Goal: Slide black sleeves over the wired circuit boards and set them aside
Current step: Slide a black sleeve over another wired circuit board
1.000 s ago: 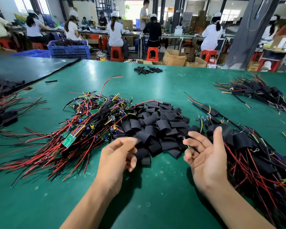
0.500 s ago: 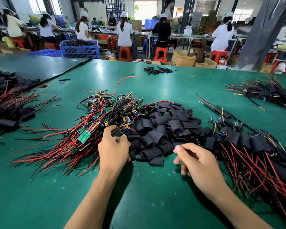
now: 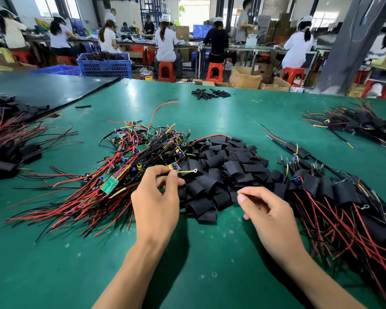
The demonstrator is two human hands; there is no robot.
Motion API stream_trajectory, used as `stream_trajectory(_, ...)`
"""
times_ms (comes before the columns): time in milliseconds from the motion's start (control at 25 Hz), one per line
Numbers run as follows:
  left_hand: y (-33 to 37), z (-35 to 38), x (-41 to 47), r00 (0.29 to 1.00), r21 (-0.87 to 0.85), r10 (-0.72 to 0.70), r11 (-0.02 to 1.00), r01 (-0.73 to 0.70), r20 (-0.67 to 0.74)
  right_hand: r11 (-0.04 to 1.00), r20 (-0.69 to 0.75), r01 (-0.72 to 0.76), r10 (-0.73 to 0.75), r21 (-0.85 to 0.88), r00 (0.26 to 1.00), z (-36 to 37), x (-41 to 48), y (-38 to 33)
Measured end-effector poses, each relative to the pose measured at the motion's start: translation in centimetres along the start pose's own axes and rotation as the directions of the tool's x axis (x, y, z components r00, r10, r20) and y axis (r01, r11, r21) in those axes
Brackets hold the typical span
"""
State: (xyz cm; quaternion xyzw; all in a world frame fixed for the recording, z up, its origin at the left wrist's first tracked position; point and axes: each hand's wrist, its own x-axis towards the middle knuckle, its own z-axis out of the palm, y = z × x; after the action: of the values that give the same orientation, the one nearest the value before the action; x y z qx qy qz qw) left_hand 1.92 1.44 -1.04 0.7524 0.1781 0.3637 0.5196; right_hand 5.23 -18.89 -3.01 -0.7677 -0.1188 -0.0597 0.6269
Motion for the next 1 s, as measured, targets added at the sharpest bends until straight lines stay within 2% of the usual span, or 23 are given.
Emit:
stream_trajectory(120, 0.2, 0.2, -0.7, 0.998, -0.072, 0.056, 0.996, -0.056, -0.005, 1.0, 0.023, 0.015, -0.015, -0.025, 1.0, 0.0, -0.1, -0.2)
stream_trajectory(240, 0.0, 0.6, -1.2, 0.98, 0.027, 0.19, 0.981, -0.192, 0.055, 0.999, 0.038, 0.016, -0.014, -0.03, 0.999, 0.0, -0.2, -0.4)
stream_trajectory(320, -0.7, 0.9, -1.2, 0.965, 0.115, 0.23, 0.963, -0.244, 0.124, 0.999, 0.049, 0.025, -0.024, -0.033, 0.998, 0.1, -0.3, -0.5)
stream_trajectory(440, -1.6, 1.3, -1.3, 0.924, 0.272, 0.24, 0.907, -0.323, 0.297, 0.992, 0.039, 0.076, -0.073, -0.1, 0.997, 0.3, -0.5, -0.5)
stream_trajectory(520, -1.6, 1.4, -1.5, 0.89, 0.29, 0.249, 0.882, -0.371, 0.382, 0.979, 0.03, 0.128, -0.124, -0.158, 0.992, 0.8, -0.6, -0.6)
stream_trajectory(680, -1.8, 1.3, -1.5, 0.863, 0.276, 0.281, 0.866, -0.416, 0.42, 0.918, 0.057, 0.286, -0.282, -0.274, 0.958, 2.5, -0.4, -0.9)
stream_trajectory(800, -2.0, 1.1, -1.2, 0.874, 0.258, 0.209, 0.902, -0.345, 0.44, 0.9, 0.06, 0.333, -0.33, -0.282, 0.942, 4.6, 1.8, -2.5)
stream_trajectory(880, -2.1, 1.0, -1.0, 0.883, 0.221, 0.182, 0.928, -0.3, 0.434, 0.883, 0.136, 0.278, -0.244, -0.379, 0.96, 6.5, 4.8, -4.1)
stream_trajectory(1000, -2.3, 0.8, -1.0, 0.879, 0.2, 0.151, 0.943, -0.265, 0.453, 0.76, 0.356, 0.201, 0.043, -0.619, 0.934, 9.7, 8.2, -5.8)
